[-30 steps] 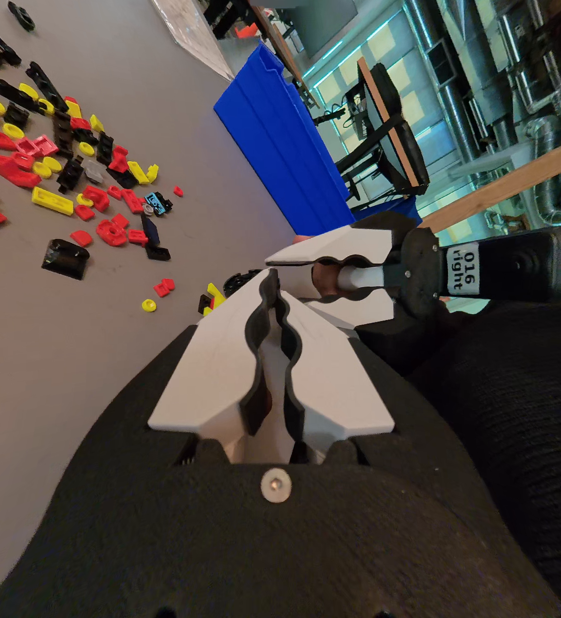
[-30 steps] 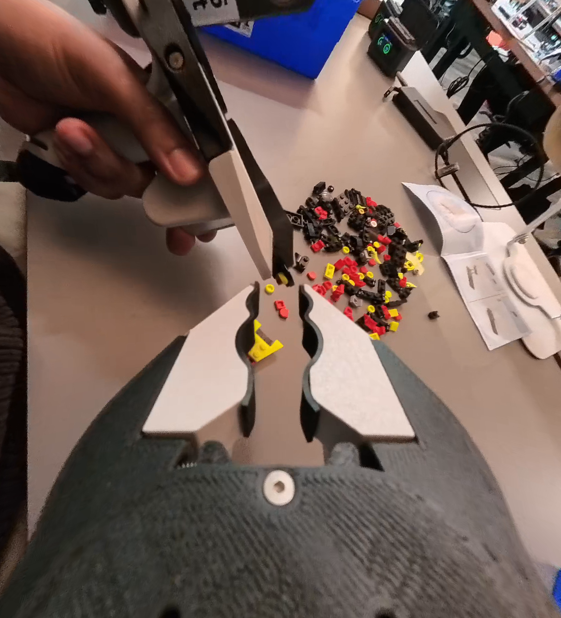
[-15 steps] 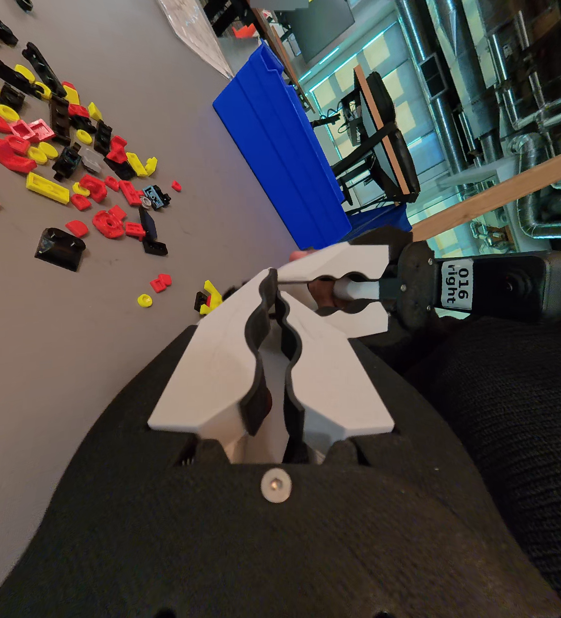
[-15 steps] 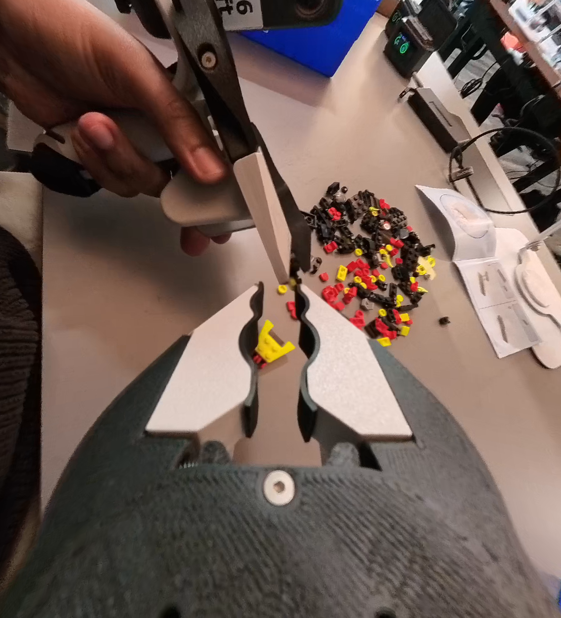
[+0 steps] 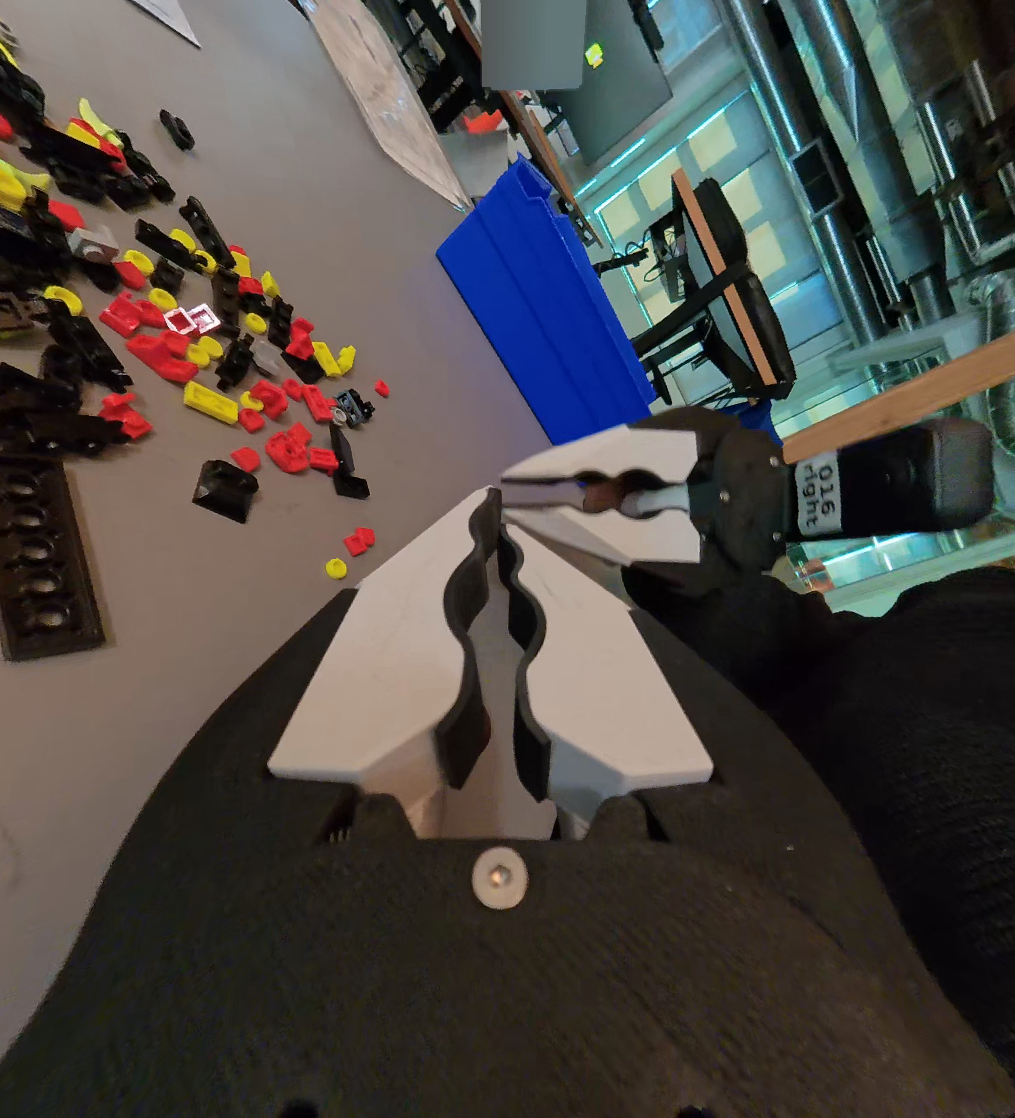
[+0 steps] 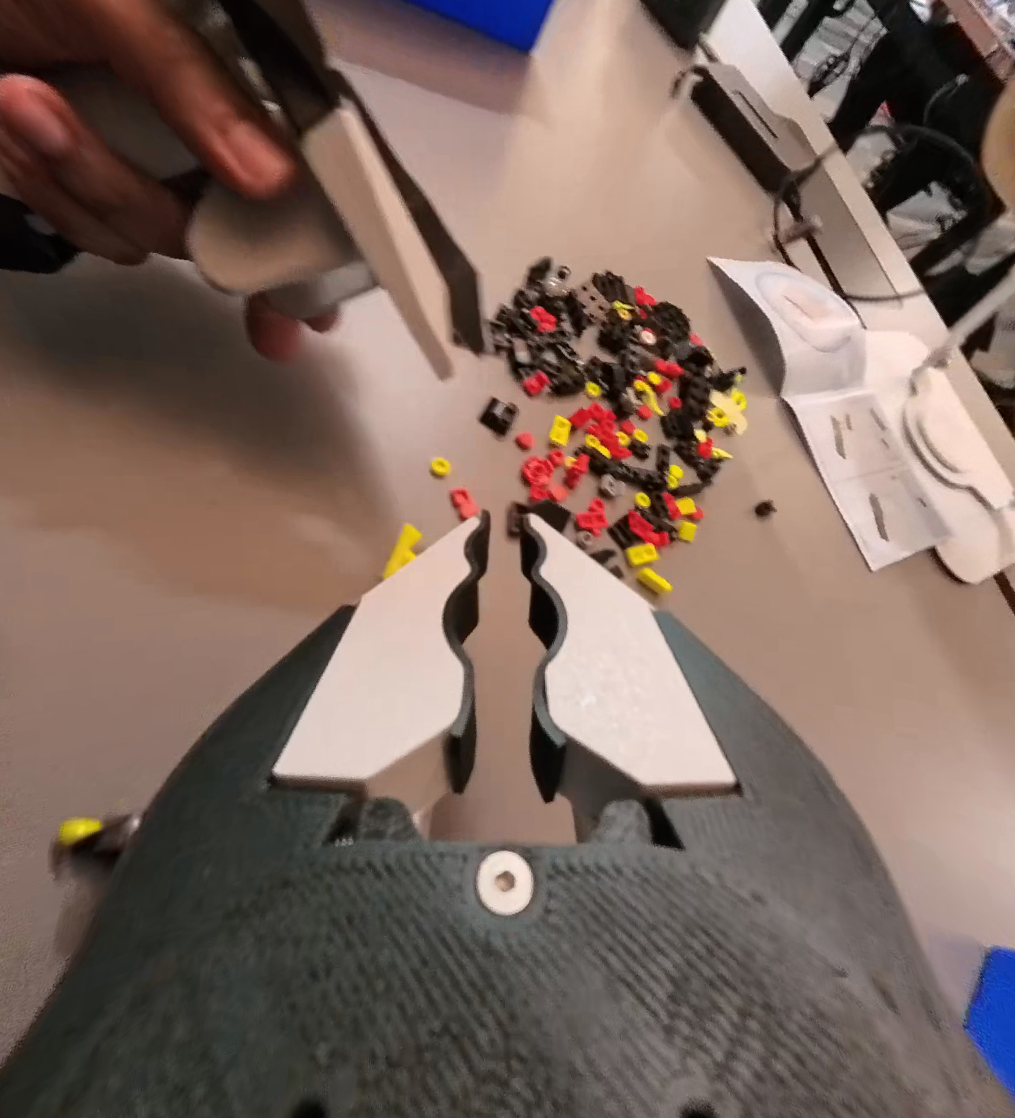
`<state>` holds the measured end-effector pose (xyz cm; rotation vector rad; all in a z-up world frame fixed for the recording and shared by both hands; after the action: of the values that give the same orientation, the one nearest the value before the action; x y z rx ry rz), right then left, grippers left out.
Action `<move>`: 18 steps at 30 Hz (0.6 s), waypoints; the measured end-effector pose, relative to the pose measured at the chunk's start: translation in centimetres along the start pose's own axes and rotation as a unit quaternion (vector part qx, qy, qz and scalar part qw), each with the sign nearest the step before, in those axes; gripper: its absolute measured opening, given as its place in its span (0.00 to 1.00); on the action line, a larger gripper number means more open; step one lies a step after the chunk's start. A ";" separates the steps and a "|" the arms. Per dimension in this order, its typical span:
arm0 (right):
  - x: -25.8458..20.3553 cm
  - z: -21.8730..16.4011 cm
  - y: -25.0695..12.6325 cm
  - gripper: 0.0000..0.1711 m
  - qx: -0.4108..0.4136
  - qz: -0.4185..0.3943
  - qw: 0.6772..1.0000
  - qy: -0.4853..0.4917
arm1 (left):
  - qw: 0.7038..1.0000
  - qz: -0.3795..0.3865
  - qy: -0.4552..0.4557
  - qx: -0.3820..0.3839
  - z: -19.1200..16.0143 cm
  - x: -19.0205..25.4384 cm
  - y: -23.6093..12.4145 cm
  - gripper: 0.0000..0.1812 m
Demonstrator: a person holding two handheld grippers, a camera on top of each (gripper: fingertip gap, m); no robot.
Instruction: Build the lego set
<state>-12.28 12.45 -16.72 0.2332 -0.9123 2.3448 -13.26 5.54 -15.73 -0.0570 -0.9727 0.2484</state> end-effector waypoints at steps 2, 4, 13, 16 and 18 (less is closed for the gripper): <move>1.7 -0.9 -0.6 0.05 -0.004 -0.012 1.000 0.024 | 1.000 -0.005 0.004 -0.004 -0.1 0.2 0.0 0.00; 2.9 -1.5 -1.5 0.07 0.000 -0.007 0.999 0.054 | 1.000 -0.010 0.007 -0.009 -0.3 0.4 0.0 0.00; -4.4 -6.0 -6.3 0.07 -0.046 0.236 0.967 0.084 | 1.000 -0.022 0.004 -0.021 -0.8 0.5 0.3 0.00; -5.1 -7.3 -6.8 0.06 -0.072 0.237 0.965 0.087 | 0.999 -0.024 0.003 -0.023 -0.8 0.6 0.4 0.00; -5.1 -7.7 -7.0 0.05 -0.078 0.239 0.964 0.087 | 0.999 -0.026 0.006 -0.027 -0.9 0.6 0.6 0.00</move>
<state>-3.64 19.14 -20.42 -0.2859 -1.1582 2.6515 -12.26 6.30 -15.84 -0.0836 -0.9676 0.1744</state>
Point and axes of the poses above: each gripper's, where its closed fingertips meet, y out along the fingers, z out of its top, x = y × z across the jaws, the point moved 2 cm from there along -y, back along the fingers
